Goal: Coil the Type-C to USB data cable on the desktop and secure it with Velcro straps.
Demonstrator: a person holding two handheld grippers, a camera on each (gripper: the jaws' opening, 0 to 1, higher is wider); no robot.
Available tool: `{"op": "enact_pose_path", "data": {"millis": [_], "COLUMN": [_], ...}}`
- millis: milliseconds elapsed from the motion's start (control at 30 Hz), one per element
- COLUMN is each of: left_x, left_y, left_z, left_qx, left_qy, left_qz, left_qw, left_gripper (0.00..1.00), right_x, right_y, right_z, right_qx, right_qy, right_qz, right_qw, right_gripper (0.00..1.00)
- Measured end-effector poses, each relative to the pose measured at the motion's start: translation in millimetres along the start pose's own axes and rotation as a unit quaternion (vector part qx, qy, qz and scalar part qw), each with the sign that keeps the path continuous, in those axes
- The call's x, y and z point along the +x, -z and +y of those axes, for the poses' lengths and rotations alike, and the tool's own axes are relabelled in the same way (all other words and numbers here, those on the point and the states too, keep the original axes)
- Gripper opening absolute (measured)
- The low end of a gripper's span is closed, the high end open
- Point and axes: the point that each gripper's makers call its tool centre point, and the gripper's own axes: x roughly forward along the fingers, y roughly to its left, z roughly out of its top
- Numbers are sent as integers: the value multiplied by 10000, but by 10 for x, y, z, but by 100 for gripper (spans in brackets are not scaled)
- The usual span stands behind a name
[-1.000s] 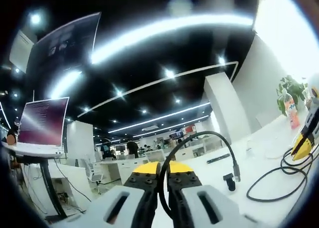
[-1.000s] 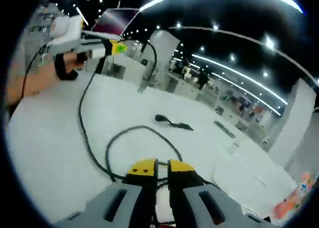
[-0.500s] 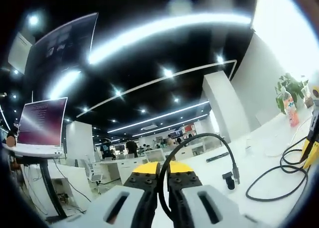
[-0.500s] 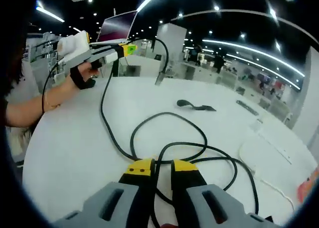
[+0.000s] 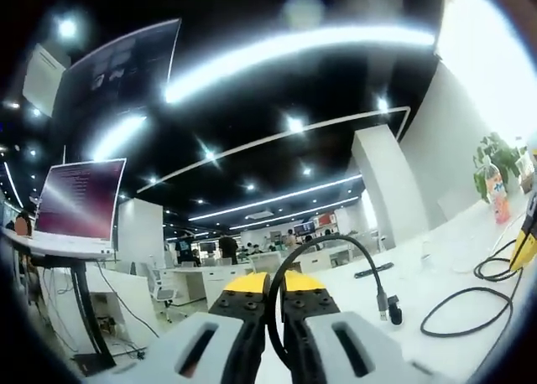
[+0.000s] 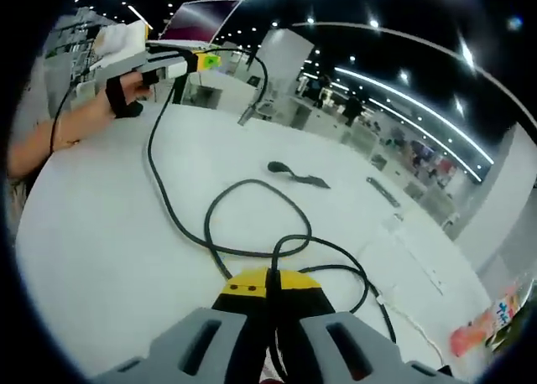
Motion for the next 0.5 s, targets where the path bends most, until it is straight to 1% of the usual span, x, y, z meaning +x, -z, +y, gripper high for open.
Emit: {"op": "enact_pose_path", "data": {"millis": [67,133,233,333,400,467,500], "left_x": [3,4,-11,-21,-15,-12,-5], "left_y": [-7,-10,-9,-4,7,15,7], "left_z": [61,137,278,353,378,345,305], "left_qx": [-33,-125,-304,-521,-629,-726,-809], "left_qy": [-95,-206,-419,-509,-529,-463,-367], "left_qz": [-4,-4,-2,-9,-1,12,-12], "left_qw": [9999,9997,9987,9973,9966,9963,9960], "left_gripper": [5,5,5,5,5,5,5], "right_x": [18,1,-14,-13,-22,-35,-41], "right_y": [81,119,143,138,114,83,43], "right_z": [-29,-48,-63,-37,8,55,63], "right_qx": [-59,-215,-293,-294,-389,-449,-436], "right_qy": [45,60,83,1,-105,-229,-262], "right_qz": [208,322,397,363,255,197,107], "right_qw": [9998,9992,9987,9989,9989,9985,9986], "right_gripper": [2,2,2,2,2,3,3]}}
